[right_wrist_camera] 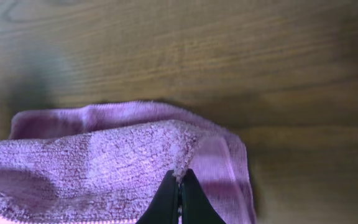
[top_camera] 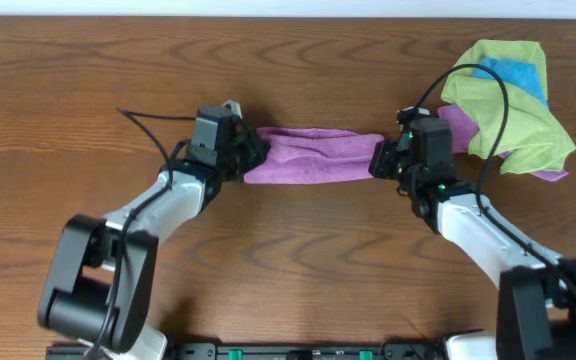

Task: Fold the cloth
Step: 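Fold the near half of the cloth over the far half with both grippers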

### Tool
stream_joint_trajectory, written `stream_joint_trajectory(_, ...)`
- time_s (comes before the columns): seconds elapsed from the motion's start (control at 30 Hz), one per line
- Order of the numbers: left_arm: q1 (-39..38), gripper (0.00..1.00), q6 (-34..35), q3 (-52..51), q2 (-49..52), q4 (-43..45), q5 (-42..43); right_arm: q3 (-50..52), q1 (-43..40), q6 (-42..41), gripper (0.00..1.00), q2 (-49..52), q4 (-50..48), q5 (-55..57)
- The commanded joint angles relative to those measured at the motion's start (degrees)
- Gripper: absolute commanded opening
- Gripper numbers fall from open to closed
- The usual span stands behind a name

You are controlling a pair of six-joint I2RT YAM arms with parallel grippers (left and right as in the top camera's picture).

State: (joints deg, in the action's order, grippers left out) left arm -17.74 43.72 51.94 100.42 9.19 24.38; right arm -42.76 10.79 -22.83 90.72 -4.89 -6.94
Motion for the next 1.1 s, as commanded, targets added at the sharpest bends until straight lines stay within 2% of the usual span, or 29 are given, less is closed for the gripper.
stream_joint_trajectory(0.0, 0.3, 0.06, -0.4, 3.9, 4.0, 0.1, -0.5, -0.7, 0.5, 1.3, 0.02, 1.9, -1.2, 1.6)
stream_joint_trajectory(0.4, 0.5, 0.07, -0.5, 5.6, 7.1, -0.3, -2.1, -0.7, 0.5, 4.7, 0.01, 4.2, -2.6, 5.5)
stream_joint_trajectory(0.43, 0.5, 0.10, -0.7, 5.6, 7.1, -0.4, -2.1, -0.7, 0.5, 4.7, 0.01, 4.2, -2.4, 5.5)
stream_joint_trajectory(0.6, 1.2, 0.49, -2.0, 5.6, 7.1, -0.7, -2.1, -0.7, 0.5, 4.7, 0.03, 4.2, -2.3, 5.5)
stream_joint_trajectory(0.77, 3.2, 0.58, -2.2, 5.6, 7.0, -1.5, 0.4, -0.7, 0.5, 4.7, 0.07, 4.2, -2.0, 5.4)
stream_joint_trajectory(0.9, 5.2, 0.61, -2.7, 5.7, 7.0, -1.6, 3.8, -0.7, 0.5, 4.7, 0.15, 4.1, -1.8, 5.4)
stream_joint_trajectory(1.03, 6.2, 0.61, -3.5, 5.7, 7.0, -2.1, 6.1, -0.7, 0.5, 4.7, 0.40, 3.3, -1.7, 5.4)
stream_joint_trajectory(1.07, 6.2, 0.61, -3.5, 5.7, 7.0, -2.5, 6.1, -0.7, 0.5, 4.7, 0.41, 3.0, -1.7, 5.4)
